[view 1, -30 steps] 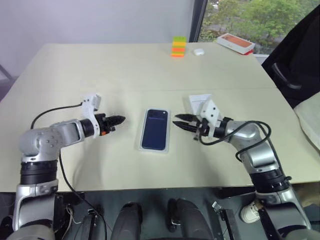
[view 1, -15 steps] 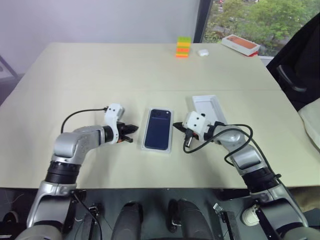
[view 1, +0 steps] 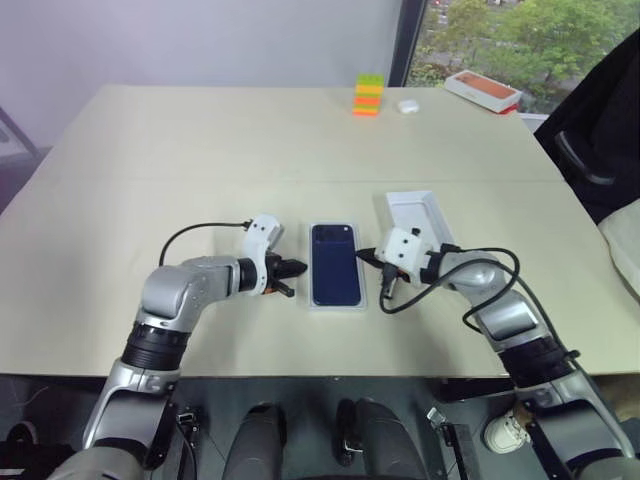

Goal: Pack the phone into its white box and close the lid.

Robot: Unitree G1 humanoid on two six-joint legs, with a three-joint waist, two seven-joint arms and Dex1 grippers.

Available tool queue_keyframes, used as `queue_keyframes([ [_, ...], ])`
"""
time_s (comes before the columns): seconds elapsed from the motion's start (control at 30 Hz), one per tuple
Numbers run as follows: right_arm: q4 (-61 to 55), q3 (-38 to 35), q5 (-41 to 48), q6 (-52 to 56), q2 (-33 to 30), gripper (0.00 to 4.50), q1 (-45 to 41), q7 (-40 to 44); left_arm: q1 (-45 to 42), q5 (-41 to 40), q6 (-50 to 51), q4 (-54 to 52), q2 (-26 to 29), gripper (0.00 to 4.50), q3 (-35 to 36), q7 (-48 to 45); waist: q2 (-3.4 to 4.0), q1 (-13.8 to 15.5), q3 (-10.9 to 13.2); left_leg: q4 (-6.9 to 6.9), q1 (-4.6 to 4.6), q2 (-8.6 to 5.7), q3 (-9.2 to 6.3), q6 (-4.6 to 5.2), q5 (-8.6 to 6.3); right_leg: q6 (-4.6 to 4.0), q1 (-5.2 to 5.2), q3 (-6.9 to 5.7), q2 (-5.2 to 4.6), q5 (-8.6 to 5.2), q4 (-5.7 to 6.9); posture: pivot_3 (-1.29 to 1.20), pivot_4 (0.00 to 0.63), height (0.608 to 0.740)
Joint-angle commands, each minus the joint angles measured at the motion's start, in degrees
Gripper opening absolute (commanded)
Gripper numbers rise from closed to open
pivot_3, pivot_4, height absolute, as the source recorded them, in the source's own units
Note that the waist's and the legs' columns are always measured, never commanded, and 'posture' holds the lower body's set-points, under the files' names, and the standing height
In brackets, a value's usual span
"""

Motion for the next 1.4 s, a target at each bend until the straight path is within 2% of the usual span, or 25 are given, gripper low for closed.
queue_keyframes([
  [0.03,0.37,-1.60,0.51,0.19,-0.93,0.03,0.60,0.15,-0.05,0.04,0.62,-1.96,-1.13,0.00,-1.35,-0.55,0.00,-0.06,0.00,0.00,0.00,0.00,0.00,0.00,0.00,0.00,0.00,0.00,0.00,0.00,0.00,0.00,0.150,0.740],
  [0.13,-0.18,-3.22,2.63,1.63,-1.21,0.03,0.38,0.91,0.17,0.11,0.83,-1.80,-0.96,0.00,-0.75,-0.71,0.00,-0.11,0.00,0.00,0.01,0.01,-0.01,0.00,0.00,0.01,0.00,0.00,0.01,0.00,0.01,0.00,0.150,0.740],
  [0.27,1.71,-0.78,-1.60,-2.55,-3.17,0.03,1.60,0.58,0.10,1.61,-1.03,-0.71,-0.24,0.00,-0.16,-0.53,0.00,-0.10,0.00,0.00,0.01,0.01,-0.01,0.00,0.00,0.00,0.00,-0.01,0.01,0.00,0.01,0.00,0.150,0.740],
  [0.5,2.14,-0.02,-2.73,-4.59,-3.89,0.03,2.92,1.35,0.47,2.70,-1.86,-1.00,-0.61,0.00,-0.19,-0.65,0.00,-0.25,0.00,0.00,0.04,0.08,-0.02,0.01,0.00,0.01,-0.01,0.01,0.10,-0.01,0.03,0.00,0.150,0.740],
  [0.63,-2.45,-0.81,2.01,-2.17,-3.82,0.03,4.91,5.40,0.88,2.88,-2.28,-0.85,-1.39,0.00,-0.93,-1.13,0.00,-0.20,0.00,-0.01,0.04,0.08,-0.01,0.01,0.00,0.01,-0.01,0.01,0.10,-0.01,0.02,0.00,0.150,0.740],
  [0.87,-2.49,-1.99,1.46,-1.92,-4.98,0.03,4.59,5.31,0.37,2.55,-1.05,-1.15,-3.45,0.00,-0.86,-1.12,0.00,-0.08,0.00,0.00,0.04,0.07,-0.01,0.01,0.00,0.01,0.00,0.00,0.09,-0.01,0.03,0.00,0.150,0.740],
  [1.27,-2.61,-3.29,2.60,-0.90,-5.55,0.03,3.38,5.88,1.24,4.28,-3.33,-2.31,-0.38,0.00,0.27,-2.60,0.00,-0.28,0.00,0.00,0.04,0.08,-0.02,0.01,0.00,0.01,-0.02,0.00,0.11,-0.01,0.02,0.00,0.150,0.740],
  [1.4,-4.68,-7.87,8.73,4.49,-5.95,0.03,1.04,7.50,2.45,3.10,-6.12,-4.98,4.49,0.00,3.50,-6.15,0.02,-0.47,0.01,-0.01,0.04,0.10,0.00,0.01,0.00,0.00,-0.07,0.04,0.14,0.00,0.06,0.00,0.150,0.740],
])
